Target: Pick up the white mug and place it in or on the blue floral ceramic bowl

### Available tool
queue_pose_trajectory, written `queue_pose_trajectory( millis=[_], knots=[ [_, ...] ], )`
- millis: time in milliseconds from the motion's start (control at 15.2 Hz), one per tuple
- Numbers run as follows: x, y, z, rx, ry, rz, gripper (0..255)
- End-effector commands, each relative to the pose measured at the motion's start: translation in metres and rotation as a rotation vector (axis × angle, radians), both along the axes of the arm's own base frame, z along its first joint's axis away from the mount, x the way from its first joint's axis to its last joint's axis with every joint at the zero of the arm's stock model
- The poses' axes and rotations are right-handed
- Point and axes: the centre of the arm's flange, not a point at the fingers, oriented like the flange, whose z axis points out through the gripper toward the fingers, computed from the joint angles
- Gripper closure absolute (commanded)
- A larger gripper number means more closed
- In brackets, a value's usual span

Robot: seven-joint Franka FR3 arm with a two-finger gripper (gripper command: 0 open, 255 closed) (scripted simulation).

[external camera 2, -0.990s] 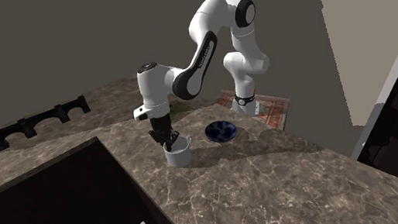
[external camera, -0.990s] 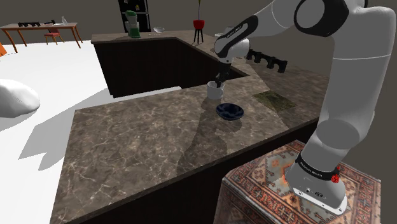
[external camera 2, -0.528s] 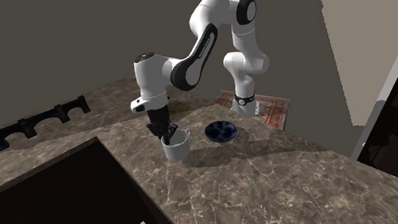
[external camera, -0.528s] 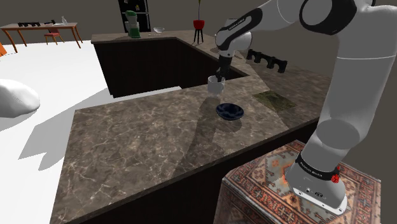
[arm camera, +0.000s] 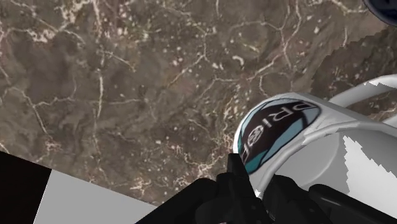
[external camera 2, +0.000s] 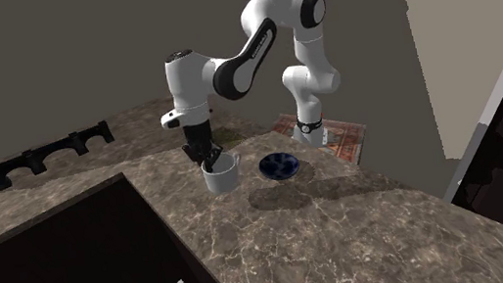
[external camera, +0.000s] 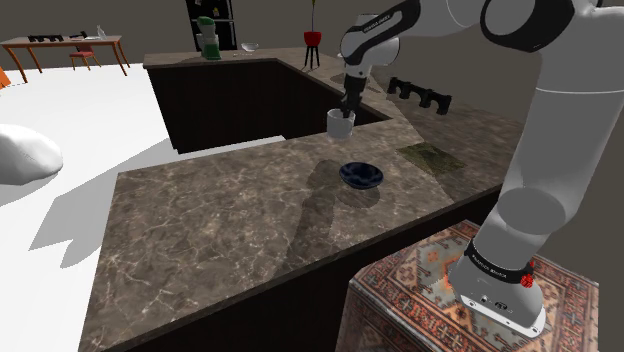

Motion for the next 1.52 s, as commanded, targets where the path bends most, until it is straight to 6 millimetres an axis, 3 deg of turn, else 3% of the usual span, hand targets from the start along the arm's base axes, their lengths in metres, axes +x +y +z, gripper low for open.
queue_pose_trajectory(
  millis=[0,330,1386,1452],
  knots=[
    [0.001,-0.001,0.011,0.0,0.0,0.0,255],
    [0.001,-0.001,0.032,0.0,0.0,0.0,255],
    [-0.183,0.103,0.043,0.0,0.0,0.0,255],
    [-0.205,0.115,0.044,0.0,0.0,0.0,255]
  ],
)
